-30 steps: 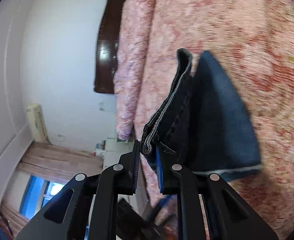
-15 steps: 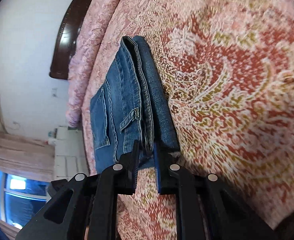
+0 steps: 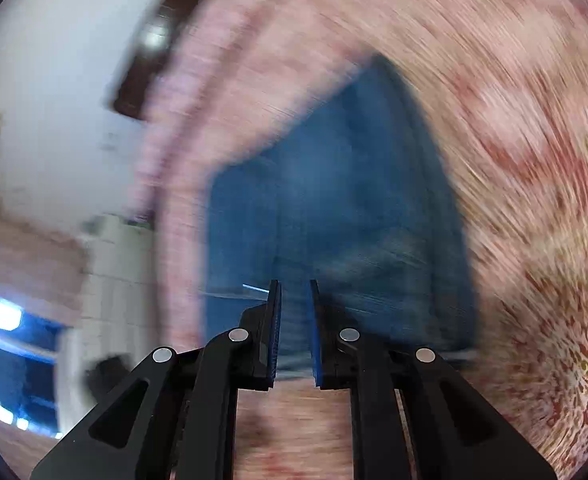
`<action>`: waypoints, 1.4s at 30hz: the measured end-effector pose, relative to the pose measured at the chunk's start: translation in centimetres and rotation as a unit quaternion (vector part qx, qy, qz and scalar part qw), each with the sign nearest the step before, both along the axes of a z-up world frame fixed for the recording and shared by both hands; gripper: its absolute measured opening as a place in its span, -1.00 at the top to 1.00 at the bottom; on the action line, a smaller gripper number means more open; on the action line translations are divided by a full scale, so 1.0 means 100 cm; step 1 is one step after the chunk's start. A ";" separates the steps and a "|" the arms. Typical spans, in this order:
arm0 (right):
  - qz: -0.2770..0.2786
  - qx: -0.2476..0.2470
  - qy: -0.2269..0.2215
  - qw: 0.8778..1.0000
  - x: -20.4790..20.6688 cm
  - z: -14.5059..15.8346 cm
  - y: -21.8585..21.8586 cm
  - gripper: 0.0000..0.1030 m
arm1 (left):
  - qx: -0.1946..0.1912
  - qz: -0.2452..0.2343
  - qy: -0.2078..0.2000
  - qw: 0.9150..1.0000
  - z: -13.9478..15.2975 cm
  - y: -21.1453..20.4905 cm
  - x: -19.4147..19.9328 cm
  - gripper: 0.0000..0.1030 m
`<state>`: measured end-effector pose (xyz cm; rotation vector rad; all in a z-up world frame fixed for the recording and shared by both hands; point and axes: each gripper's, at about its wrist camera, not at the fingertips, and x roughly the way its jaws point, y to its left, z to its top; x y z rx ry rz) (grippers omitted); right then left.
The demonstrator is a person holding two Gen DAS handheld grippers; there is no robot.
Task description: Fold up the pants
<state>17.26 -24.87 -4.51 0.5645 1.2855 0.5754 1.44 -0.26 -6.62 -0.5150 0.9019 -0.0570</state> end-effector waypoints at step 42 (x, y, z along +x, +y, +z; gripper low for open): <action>-0.020 0.108 -0.018 0.994 -0.009 -0.035 -0.042 1.00 | 0.102 -0.050 -0.016 0.993 0.067 0.000 0.154 -0.86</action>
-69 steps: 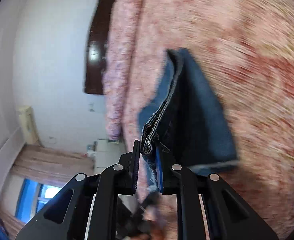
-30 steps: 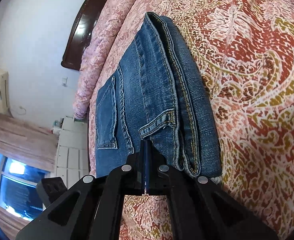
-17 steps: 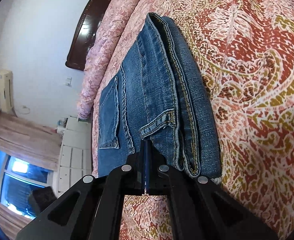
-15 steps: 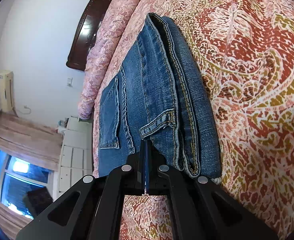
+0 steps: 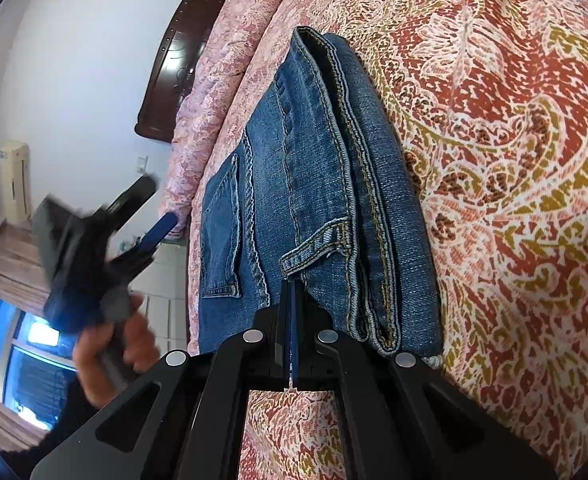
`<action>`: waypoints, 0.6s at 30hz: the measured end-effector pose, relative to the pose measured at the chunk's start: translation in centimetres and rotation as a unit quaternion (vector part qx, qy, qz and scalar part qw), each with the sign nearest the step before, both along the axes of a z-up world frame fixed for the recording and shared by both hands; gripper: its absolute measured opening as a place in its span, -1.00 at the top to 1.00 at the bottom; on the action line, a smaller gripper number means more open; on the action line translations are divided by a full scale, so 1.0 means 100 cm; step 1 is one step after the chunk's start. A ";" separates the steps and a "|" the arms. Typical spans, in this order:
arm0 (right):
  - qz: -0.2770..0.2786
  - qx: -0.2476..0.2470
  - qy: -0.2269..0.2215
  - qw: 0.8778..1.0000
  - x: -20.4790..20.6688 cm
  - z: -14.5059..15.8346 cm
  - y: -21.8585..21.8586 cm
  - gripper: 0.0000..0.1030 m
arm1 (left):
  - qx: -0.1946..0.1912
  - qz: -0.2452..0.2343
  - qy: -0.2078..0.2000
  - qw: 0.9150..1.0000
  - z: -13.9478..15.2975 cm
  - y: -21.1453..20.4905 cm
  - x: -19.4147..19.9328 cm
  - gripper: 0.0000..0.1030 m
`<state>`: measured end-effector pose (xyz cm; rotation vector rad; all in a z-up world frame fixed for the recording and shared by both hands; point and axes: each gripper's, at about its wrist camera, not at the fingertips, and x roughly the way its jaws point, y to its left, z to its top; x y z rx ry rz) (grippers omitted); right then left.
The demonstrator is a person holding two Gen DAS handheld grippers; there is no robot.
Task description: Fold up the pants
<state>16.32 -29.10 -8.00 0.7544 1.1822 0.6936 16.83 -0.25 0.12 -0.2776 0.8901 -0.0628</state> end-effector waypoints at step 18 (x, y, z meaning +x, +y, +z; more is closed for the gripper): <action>0.001 0.006 -0.001 1.000 -0.005 -0.001 0.000 1.00 | 0.056 0.034 0.043 0.997 -0.048 0.008 -0.015 -0.88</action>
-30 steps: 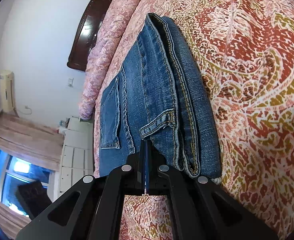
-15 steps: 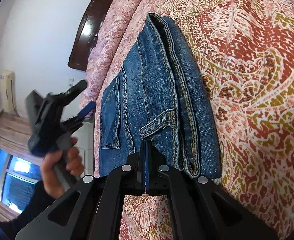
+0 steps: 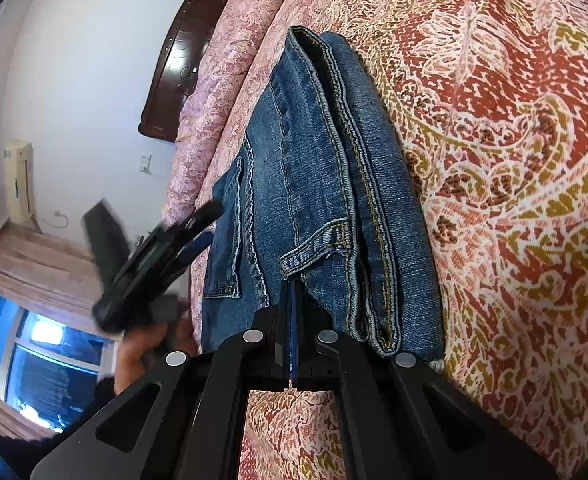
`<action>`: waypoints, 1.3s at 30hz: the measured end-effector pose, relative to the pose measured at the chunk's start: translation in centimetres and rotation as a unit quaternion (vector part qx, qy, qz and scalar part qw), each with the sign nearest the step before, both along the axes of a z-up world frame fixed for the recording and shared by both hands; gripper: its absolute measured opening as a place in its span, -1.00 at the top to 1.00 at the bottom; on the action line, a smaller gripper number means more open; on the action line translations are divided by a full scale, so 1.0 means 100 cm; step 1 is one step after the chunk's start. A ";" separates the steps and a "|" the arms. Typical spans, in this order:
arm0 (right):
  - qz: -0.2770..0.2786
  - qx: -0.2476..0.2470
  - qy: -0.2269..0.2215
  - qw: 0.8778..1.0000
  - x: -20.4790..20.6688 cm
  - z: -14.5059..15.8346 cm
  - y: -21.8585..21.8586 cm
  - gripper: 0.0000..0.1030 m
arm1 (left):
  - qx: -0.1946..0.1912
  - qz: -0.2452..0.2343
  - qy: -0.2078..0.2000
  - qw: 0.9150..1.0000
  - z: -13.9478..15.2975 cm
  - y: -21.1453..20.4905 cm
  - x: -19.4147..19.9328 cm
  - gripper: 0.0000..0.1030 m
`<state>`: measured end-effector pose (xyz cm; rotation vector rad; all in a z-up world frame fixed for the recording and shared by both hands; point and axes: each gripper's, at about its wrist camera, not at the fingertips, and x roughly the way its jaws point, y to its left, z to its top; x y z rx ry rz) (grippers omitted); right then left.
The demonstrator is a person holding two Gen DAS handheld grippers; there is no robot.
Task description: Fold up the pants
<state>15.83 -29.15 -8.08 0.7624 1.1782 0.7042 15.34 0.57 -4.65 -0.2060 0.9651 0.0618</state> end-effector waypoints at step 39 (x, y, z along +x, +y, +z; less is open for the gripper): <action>-0.042 -0.118 -0.030 0.992 -0.007 0.044 -0.032 -0.28 | -0.053 0.043 0.024 0.997 -0.035 -0.001 -0.114 -0.97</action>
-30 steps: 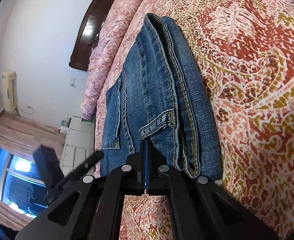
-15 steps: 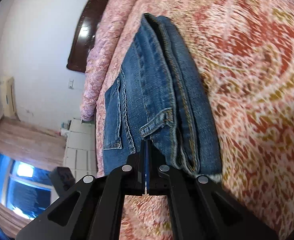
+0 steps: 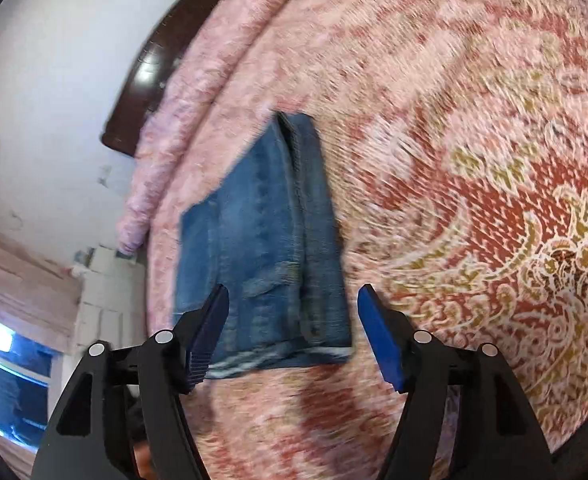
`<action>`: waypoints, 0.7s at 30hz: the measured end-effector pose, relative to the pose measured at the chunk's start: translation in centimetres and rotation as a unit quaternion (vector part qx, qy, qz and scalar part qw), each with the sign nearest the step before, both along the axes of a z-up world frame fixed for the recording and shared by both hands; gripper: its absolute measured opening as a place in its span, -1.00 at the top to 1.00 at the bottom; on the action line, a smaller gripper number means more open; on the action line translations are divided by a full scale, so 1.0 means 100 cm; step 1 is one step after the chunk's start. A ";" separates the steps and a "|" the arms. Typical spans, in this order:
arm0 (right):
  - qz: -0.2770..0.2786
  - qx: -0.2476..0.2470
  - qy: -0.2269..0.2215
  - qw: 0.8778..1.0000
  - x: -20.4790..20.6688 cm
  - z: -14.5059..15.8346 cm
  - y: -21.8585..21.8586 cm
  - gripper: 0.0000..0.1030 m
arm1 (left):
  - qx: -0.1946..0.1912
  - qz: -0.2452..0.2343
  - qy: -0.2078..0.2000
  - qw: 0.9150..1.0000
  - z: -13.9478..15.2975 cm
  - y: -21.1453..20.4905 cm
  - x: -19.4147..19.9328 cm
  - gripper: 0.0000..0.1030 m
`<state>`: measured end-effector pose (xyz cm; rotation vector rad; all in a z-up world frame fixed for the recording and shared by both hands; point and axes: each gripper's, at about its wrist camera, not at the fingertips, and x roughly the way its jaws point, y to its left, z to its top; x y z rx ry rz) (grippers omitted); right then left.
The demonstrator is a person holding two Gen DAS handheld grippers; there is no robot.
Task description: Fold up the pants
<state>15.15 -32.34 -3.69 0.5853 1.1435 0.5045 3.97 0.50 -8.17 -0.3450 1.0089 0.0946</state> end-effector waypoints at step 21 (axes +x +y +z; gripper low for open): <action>0.076 0.023 0.002 0.997 0.045 -0.022 0.037 0.53 | -0.007 -0.002 -0.012 1.000 0.000 0.000 -0.004 -0.97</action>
